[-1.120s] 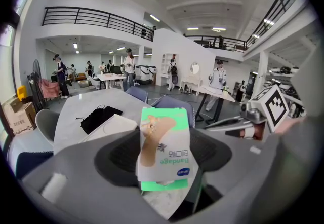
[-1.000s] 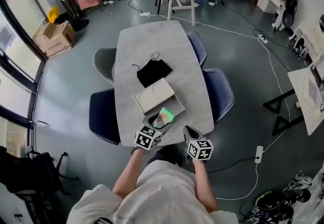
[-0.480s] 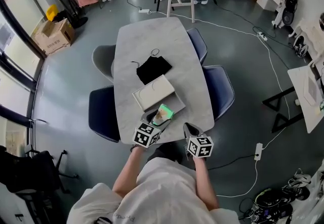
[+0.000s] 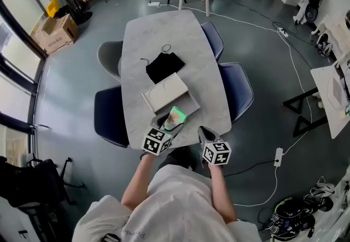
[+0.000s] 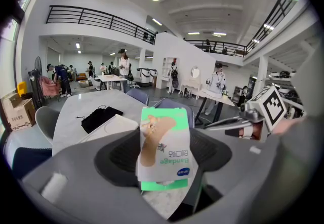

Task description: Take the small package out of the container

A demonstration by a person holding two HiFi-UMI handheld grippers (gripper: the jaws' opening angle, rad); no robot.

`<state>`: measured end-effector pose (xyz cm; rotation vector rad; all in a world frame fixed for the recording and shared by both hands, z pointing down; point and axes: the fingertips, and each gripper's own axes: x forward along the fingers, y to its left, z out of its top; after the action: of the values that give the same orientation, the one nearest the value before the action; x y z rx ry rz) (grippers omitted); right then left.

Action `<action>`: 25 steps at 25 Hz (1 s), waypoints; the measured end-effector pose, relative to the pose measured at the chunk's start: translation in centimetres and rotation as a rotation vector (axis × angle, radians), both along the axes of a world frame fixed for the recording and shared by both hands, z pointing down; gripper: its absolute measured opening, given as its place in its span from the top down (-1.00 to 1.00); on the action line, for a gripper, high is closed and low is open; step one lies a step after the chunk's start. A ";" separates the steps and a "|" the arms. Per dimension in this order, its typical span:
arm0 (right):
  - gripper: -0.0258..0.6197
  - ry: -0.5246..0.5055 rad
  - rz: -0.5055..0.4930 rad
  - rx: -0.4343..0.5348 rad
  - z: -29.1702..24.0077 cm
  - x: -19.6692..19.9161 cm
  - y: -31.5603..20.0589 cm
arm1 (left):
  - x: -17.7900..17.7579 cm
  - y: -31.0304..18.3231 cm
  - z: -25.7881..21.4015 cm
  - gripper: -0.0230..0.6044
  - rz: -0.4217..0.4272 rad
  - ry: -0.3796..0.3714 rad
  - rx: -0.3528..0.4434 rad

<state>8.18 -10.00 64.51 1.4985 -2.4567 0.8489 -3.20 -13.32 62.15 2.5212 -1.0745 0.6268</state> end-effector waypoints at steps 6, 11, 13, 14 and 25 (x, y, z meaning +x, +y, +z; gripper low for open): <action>0.91 0.012 -0.016 0.004 0.0 -0.5 0.3 | -0.5 0.4 0.4 -0.19 -0.003 0.000 -0.003; 0.91 0.014 -0.017 0.004 -0.2 -0.6 0.2 | -0.7 0.3 0.6 -0.19 -0.003 -0.001 -0.008; 0.91 0.013 -0.020 0.002 -0.1 -0.8 0.1 | -0.8 0.3 0.5 -0.19 -0.003 -0.001 -0.006; 0.91 0.013 -0.023 0.001 -0.1 -0.8 0.2 | -0.8 0.3 0.5 -0.19 -0.005 0.002 -0.006; 0.91 0.021 -0.033 -0.005 0.2 -0.7 -0.2 | -0.6 0.0 0.8 -0.19 -0.006 0.007 -0.010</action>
<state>7.52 -10.19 64.71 1.4532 -2.4551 0.8283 -3.79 -13.37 62.96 2.5090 -1.0732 0.6192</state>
